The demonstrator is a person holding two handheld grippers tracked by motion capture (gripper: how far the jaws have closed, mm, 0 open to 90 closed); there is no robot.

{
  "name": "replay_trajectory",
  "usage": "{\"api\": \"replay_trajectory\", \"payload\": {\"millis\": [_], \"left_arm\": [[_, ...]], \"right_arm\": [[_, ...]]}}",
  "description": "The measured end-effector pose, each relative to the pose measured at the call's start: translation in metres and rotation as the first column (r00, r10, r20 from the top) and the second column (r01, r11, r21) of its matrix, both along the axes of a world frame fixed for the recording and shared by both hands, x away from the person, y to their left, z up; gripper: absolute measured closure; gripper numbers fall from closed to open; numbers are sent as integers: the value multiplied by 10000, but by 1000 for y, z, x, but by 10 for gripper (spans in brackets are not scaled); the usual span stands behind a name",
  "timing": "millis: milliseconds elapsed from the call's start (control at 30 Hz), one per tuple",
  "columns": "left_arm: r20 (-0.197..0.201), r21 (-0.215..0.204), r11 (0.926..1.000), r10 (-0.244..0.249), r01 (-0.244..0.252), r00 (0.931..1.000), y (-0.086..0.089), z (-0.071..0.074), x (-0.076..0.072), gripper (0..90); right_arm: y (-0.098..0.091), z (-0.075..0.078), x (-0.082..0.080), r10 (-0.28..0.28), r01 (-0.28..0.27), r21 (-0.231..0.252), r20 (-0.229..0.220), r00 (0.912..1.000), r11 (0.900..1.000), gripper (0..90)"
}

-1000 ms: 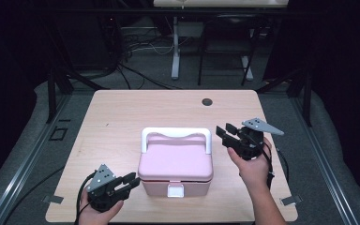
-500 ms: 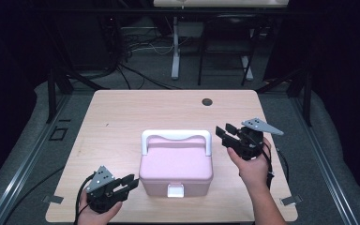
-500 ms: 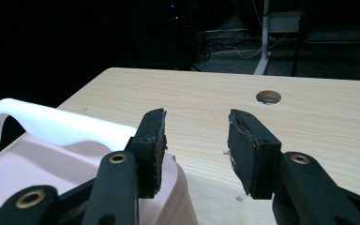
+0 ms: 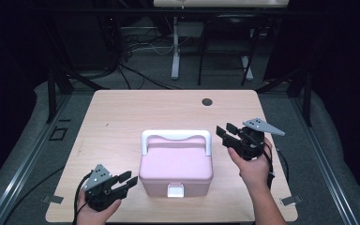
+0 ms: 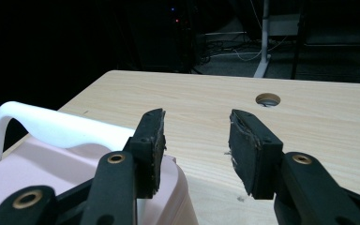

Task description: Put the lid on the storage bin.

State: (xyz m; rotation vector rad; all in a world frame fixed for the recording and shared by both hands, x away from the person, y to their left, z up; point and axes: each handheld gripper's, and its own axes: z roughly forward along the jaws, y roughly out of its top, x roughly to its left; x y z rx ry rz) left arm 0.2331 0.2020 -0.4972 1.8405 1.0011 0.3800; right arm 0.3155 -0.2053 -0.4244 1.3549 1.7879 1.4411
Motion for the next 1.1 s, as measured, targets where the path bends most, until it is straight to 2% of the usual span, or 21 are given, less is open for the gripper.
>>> {"api": "replay_trajectory", "payload": {"millis": [367,767,833,1100], "left_arm": [[93,-17,9994,334,-334,9994,5,2,8,595],[291,-68,9989,466,-465,9985,2,8,24,572],[303,-188,9983,564,-558,9979,2,9,29,571],[376,-245,9965,807,-798,9960,2,11,41,563]], "right_arm": [[-2,1,0,-24,24,68,55,10000,10000,534],[-4,2,0,-46,45,121,136,9999,9999,517],[-5,2,0,-53,51,136,153,9999,9999,511],[-6,2,1,-76,74,150,149,9999,9999,504]]}}
